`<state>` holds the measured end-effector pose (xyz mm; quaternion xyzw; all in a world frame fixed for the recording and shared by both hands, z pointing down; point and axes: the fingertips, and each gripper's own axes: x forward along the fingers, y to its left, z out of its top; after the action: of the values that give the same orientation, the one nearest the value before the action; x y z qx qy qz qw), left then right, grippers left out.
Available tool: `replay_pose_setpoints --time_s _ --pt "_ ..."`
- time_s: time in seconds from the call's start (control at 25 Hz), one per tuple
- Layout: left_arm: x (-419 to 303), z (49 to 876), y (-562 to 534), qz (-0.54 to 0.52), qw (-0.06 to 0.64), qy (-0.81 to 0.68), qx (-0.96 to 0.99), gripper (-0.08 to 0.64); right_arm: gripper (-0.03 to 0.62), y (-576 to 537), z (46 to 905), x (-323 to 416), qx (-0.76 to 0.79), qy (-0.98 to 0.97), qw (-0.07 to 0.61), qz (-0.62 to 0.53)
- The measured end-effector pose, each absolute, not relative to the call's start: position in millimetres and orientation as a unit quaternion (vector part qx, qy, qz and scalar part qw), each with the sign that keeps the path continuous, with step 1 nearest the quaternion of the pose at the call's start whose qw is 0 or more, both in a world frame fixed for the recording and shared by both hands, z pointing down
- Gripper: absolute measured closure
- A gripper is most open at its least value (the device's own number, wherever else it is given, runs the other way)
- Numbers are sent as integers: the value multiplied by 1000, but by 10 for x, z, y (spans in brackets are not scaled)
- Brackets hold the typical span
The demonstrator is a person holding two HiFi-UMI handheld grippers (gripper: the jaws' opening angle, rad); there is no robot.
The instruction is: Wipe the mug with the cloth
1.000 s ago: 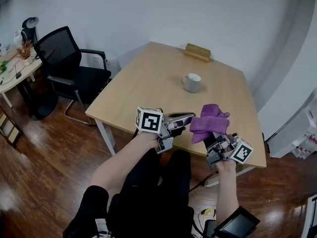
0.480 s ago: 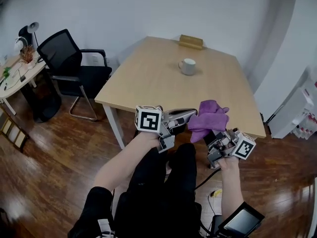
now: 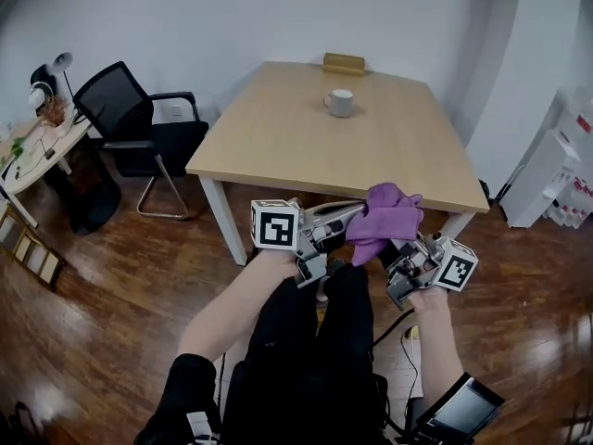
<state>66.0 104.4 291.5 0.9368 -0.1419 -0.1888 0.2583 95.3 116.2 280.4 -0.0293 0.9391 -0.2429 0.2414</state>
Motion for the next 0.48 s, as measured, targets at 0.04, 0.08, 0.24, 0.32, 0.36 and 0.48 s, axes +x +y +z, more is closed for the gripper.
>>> replay_pose_setpoints --time_s 0.04,0.08,0.24,0.32,0.36,0.48 --pt "674 2913 1094 -190 257 -140 937 543 508 1222 2799 957 -27 939 242 -243" --pt "700 2935 1163 -192 255 -138 938 543 508 1295 2820 980 -27 940 241 -240" --pt "765 2931 1438 -187 240 -142 942 543 508 1564 2827 1044 -24 943 242 -226" --pt "712 2847 1497 -186 236 -147 942 543 509 1640 2736 985 -18 943 242 -228" --pt "690 2829 1549 -186 235 -149 942 543 508 1688 2716 972 -20 944 242 -224" --pt "670 2839 1598 -193 229 -148 943 544 509 1742 2709 962 -18 948 240 -209"
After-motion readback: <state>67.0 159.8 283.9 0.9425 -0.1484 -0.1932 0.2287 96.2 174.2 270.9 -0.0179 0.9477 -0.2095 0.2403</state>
